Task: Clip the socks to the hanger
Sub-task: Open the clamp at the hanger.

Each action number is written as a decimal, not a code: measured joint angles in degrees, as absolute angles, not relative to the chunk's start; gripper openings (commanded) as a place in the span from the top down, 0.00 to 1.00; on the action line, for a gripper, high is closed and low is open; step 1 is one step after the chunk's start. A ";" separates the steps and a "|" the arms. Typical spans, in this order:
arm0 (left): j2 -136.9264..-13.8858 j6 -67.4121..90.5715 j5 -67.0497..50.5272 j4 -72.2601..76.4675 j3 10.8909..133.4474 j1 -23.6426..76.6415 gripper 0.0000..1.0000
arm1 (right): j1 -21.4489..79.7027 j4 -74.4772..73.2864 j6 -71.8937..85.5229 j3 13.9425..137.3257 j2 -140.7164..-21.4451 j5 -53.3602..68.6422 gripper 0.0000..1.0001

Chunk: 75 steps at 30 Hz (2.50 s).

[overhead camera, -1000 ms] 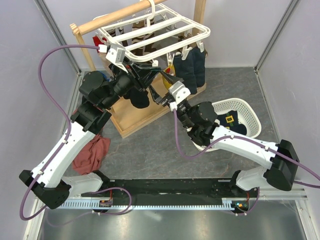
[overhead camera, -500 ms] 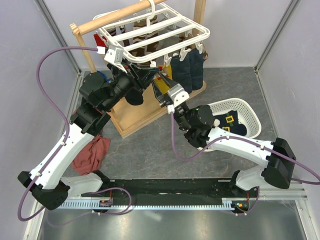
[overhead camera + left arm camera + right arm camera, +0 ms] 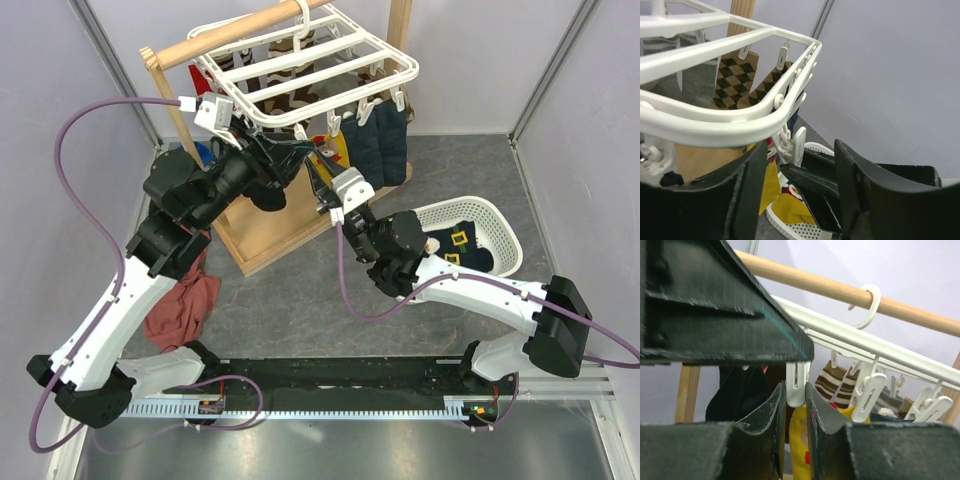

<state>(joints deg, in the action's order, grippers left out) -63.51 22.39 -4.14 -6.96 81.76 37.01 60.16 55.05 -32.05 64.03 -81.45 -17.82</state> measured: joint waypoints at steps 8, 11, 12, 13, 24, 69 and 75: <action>-60.42 24.29 -12.84 -2.42 79.75 29.12 0.17 | 58.63 44.73 -25.15 67.35 -79.59 -15.79 0.93; -60.62 25.85 -16.71 -0.49 78.98 26.74 0.16 | 57.56 41.98 -22.00 68.77 -78.72 -14.98 0.93; -60.71 26.35 -17.89 0.30 78.50 26.13 0.16 | 57.12 41.21 -20.86 69.12 -78.37 -14.70 0.93; -60.82 26.79 -18.94 0.80 78.06 25.71 0.16 | 56.73 40.58 -19.79 69.41 -78.06 -14.26 0.93; -64.23 29.36 -24.53 4.21 77.60 24.97 0.17 | 54.74 35.22 -12.69 71.55 -77.19 -11.35 0.93; -61.93 33.54 -15.09 1.85 75.46 24.84 0.46 | 54.00 20.01 -11.38 78.06 -78.74 -0.67 0.91; -62.54 34.33 -15.27 1.85 76.01 24.84 0.68 | 53.82 19.59 -11.38 78.08 -78.83 -0.21 0.89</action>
<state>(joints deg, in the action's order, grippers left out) -62.54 34.33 -15.27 1.85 76.01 24.84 53.82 19.59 -11.38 78.08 -78.83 -0.21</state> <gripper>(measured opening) 0.421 0.243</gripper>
